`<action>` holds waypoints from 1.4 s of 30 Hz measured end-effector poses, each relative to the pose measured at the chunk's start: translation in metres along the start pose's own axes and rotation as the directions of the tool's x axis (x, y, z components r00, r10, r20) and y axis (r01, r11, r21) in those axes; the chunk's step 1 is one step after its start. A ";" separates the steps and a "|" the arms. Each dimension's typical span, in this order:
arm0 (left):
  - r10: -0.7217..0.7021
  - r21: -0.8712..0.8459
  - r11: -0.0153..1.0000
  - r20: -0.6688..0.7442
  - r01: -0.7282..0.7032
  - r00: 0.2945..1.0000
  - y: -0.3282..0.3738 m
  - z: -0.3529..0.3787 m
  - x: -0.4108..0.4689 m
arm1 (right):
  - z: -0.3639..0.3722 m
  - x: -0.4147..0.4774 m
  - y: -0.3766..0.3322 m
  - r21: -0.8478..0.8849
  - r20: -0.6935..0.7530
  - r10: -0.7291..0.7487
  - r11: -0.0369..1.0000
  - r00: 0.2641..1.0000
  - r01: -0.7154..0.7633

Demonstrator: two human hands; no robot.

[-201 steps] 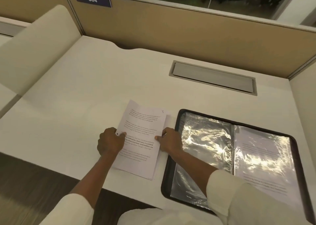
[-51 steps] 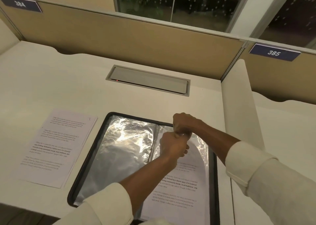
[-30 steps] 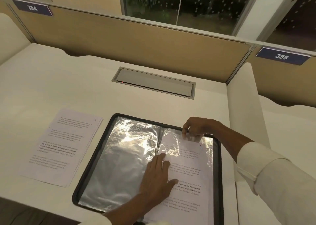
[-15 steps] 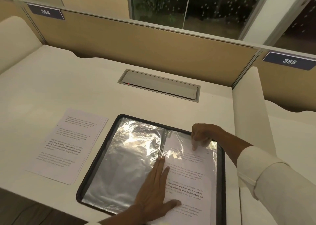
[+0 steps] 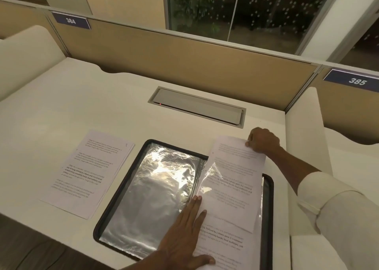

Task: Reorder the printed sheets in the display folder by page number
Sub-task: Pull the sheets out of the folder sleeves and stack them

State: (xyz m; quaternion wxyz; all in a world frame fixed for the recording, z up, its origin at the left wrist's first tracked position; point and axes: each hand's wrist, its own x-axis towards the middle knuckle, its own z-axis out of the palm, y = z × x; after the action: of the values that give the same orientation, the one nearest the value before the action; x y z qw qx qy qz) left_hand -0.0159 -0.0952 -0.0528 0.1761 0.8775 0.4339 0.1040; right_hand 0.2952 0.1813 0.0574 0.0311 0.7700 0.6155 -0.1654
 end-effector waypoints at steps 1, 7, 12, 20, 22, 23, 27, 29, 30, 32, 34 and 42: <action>0.004 0.023 1.000 0.008 -0.005 1.000 0.000 0.001 -0.001 | -0.005 0.002 0.000 0.029 -0.056 0.023 0.999 0.998 -0.021; 0.013 0.144 0.989 0.032 -0.017 0.999 0.001 0.007 -0.003 | -0.044 0.018 -0.001 0.181 -0.222 0.093 0.982 0.971 -0.053; -0.030 0.205 0.979 0.089 0.011 0.996 0.003 0.007 -0.003 | -0.079 0.024 -0.006 0.196 -0.400 0.043 0.980 0.915 0.040; -0.108 0.078 0.992 0.162 0.096 0.981 0.018 -0.015 0.000 | -0.122 0.004 -0.028 0.022 -0.706 -0.314 0.886 0.634 0.463; -0.165 0.013 0.986 0.175 0.165 0.971 0.019 -0.022 0.001 | -0.128 -0.009 -0.038 0.000 -0.718 -0.397 0.821 0.572 0.570; -0.201 -0.022 0.978 0.161 0.207 0.966 0.018 -0.025 0.002 | -0.130 -0.016 -0.044 -0.002 -0.719 -0.425 0.793 0.550 0.610; -0.393 -0.149 0.910 -0.014 0.387 0.919 0.016 -0.044 -0.004 | -0.136 -0.047 -0.067 0.055 -0.702 -0.494 0.680 0.513 0.731; -0.479 -0.186 0.873 -0.140 0.452 0.867 0.005 -0.058 -0.006 | -0.137 -0.063 -0.078 0.095 -0.671 -0.532 0.630 0.517 0.771; -0.517 -0.242 0.849 -0.199 0.470 0.832 -0.003 -0.067 -0.006 | -0.137 -0.070 -0.084 0.117 -0.648 -0.550 0.612 0.527 0.782; -0.584 -0.390 0.796 -0.292 0.463 0.757 -0.020 -0.089 -0.007 | -0.136 -0.082 -0.095 0.180 -0.584 -0.585 0.582 0.562 0.793; -0.669 -0.547 0.710 -0.328 0.443 0.667 -0.036 -0.117 -0.008 | -0.132 -0.091 -0.108 0.256 -0.516 -0.615 0.555 0.597 0.792; -0.767 -0.859 0.378 -0.081 0.346 0.636 -0.089 -0.217 -0.034 | -0.082 -0.111 -0.194 0.662 -0.271 -0.590 0.459 0.760 0.592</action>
State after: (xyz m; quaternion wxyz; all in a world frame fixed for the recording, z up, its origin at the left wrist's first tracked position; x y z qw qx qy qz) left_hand -0.1741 -0.0245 0.1096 0.4517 0.4427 0.6497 0.4218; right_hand 0.1061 0.1449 0.1973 -0.3304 0.4570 0.7281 -0.3896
